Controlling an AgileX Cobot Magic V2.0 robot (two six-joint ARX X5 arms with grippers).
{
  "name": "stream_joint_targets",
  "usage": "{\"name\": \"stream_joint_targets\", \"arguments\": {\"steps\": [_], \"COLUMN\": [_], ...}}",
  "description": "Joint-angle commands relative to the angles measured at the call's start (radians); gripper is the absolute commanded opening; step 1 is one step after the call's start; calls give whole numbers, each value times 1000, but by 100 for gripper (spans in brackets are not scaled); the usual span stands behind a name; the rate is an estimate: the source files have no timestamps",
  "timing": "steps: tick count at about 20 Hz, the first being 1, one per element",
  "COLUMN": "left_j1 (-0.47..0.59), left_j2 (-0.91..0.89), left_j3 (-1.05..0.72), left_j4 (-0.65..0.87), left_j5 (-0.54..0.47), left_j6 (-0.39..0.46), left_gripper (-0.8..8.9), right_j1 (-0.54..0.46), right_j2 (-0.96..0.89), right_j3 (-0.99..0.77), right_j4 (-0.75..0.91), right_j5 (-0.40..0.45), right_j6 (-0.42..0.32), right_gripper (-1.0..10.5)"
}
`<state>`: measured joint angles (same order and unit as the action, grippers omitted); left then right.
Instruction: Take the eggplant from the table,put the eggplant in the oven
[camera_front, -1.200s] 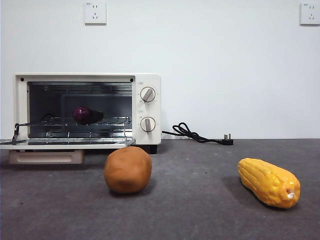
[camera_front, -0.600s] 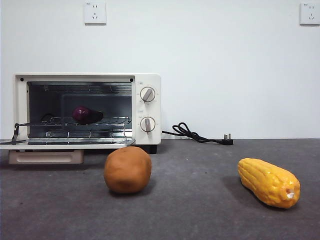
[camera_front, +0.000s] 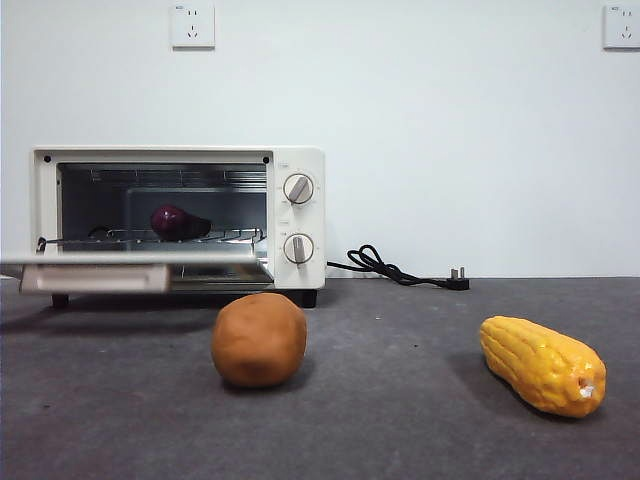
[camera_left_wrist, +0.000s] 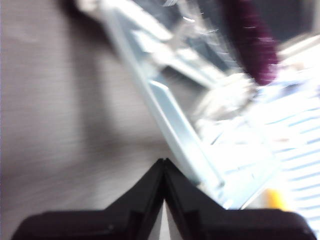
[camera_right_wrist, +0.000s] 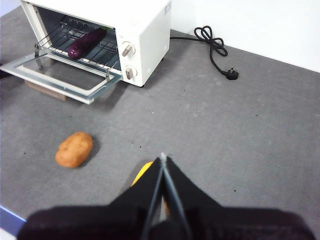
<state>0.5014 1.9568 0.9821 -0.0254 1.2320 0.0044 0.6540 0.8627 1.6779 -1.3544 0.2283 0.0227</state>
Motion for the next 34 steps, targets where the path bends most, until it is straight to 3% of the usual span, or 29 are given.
{"name": "stream_joint_targets", "arguments": {"steps": [1, 7, 10, 19, 24, 29, 34], "left_j1": [-27, -45, -45, -119, -145, -154, -156], "left_j2": [9, -35, -84, -113, -127, -184, -306], "left_j3": [-10, 50, 120, 270, 290, 290, 290], "left_j4": [49, 135, 134, 134, 115, 18, -163], "left_j5": [93, 129, 63, -143, -159, -169, -302], "left_j6": [-73, -177, -196, -196, -196, -163, -78], "left_gripper": [-6, -6, -6, -6, -6, -6, -6], "right_j1": [0, 0, 0, 0, 0, 0, 0], "right_j2": [-3, -3, -3, -3, -3, -3, -3], "right_j3": [-7, -7, -7, -7, -7, -7, -7], "right_j4": [-27, -27, -27, -27, -27, -27, -27], "right_j5": [0, 0, 0, -1, -4, -4, -4], "right_j6": [11, 11, 11, 20, 24, 26, 26], "right_gripper": [-12, -12, -12, -12, -12, -12, -12]}}
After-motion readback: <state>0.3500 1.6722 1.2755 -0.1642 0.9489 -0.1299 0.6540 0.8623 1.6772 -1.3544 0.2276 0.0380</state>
